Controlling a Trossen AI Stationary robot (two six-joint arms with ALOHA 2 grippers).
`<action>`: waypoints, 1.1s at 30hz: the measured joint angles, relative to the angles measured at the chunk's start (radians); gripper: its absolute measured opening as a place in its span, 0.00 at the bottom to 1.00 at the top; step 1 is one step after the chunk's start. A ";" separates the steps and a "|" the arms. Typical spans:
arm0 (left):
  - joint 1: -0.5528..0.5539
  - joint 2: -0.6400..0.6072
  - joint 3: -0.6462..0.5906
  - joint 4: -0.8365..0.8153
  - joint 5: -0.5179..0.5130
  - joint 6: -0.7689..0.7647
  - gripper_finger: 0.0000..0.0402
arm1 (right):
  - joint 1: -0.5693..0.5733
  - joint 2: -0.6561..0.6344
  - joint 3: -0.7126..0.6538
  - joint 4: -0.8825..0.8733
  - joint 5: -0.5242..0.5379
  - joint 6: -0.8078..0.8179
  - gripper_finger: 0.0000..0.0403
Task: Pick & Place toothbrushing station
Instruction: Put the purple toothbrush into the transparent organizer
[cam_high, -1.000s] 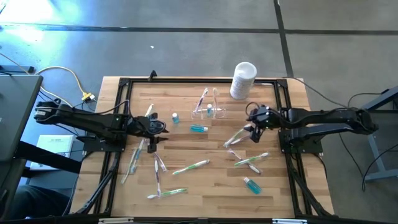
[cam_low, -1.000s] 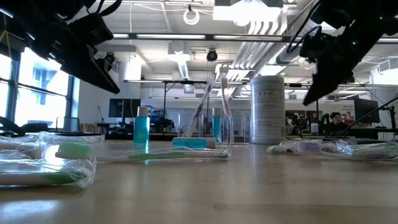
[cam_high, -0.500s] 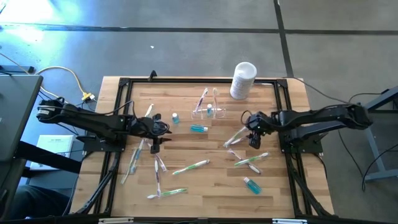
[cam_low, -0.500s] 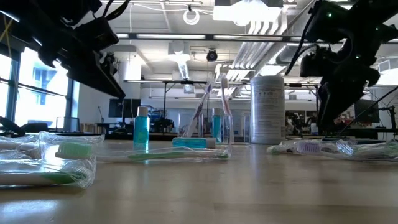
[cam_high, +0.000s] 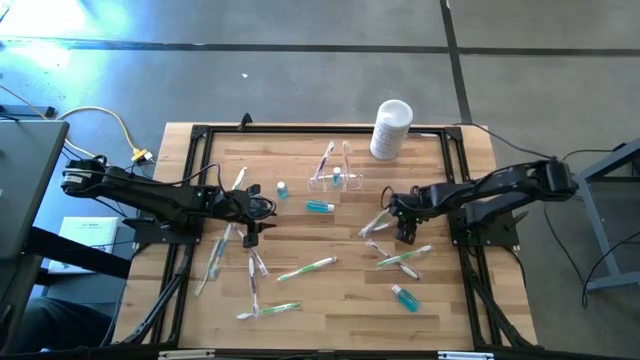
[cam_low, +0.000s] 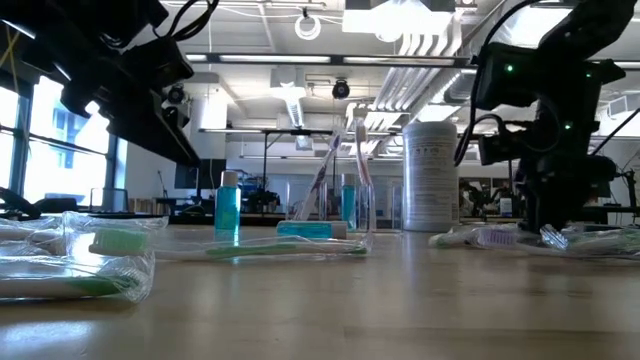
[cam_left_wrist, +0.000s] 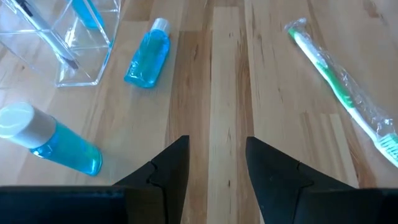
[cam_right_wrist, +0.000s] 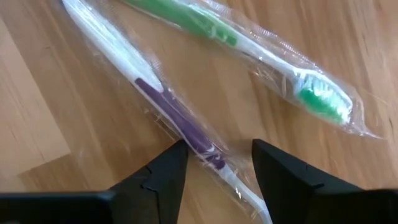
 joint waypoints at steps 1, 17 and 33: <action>0.000 0.000 0.000 0.004 0.000 0.000 0.38 | 0.000 0.011 0.003 0.003 -0.002 -0.001 0.43; 0.000 -0.001 0.000 0.093 0.007 -0.107 0.38 | 0.071 -0.003 -0.004 0.020 0.075 0.003 0.04; 0.000 -0.001 0.000 0.281 0.082 -0.137 0.38 | 0.367 0.008 0.279 -0.004 0.464 -0.157 0.03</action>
